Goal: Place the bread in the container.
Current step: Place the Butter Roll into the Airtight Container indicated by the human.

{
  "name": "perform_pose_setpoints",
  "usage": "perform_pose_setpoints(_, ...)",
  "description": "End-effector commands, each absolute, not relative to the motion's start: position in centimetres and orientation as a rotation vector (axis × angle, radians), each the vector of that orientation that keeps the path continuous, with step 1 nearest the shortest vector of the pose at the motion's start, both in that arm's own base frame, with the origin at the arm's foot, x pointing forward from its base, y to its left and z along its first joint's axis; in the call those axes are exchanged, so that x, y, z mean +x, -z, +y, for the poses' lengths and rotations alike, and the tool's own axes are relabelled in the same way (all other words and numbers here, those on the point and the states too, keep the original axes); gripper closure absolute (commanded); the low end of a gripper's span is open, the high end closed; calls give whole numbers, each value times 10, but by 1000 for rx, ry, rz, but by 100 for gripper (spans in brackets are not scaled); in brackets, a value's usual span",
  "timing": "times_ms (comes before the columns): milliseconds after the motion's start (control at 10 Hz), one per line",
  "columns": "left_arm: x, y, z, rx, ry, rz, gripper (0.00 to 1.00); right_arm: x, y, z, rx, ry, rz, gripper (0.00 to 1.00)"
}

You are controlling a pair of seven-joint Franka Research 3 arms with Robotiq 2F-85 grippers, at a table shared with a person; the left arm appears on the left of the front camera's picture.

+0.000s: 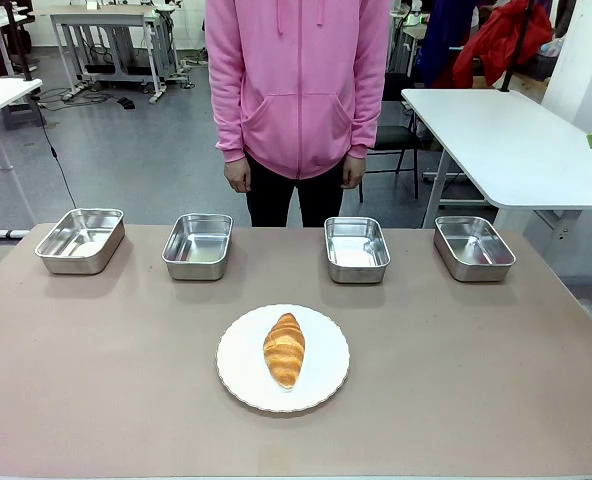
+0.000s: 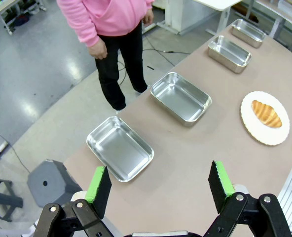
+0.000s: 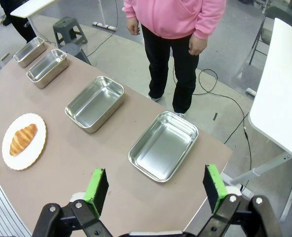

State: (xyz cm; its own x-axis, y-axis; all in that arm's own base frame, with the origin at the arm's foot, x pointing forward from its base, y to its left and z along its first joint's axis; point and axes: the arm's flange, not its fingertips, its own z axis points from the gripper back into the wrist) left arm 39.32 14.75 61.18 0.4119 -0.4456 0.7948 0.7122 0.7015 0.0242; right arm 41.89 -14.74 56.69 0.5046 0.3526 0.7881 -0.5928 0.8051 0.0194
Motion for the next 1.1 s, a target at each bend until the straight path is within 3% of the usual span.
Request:
perform_pose_setpoints(0, 392, -613, 146, -347, 754, -885, 0, 422, -566, -149, 318, -594, -896, 0)
perform_pose_setpoints(1000, 392, -613, 146, -347, 754, -885, 0, 422, -566, -149, 318, -594, -896, 0)
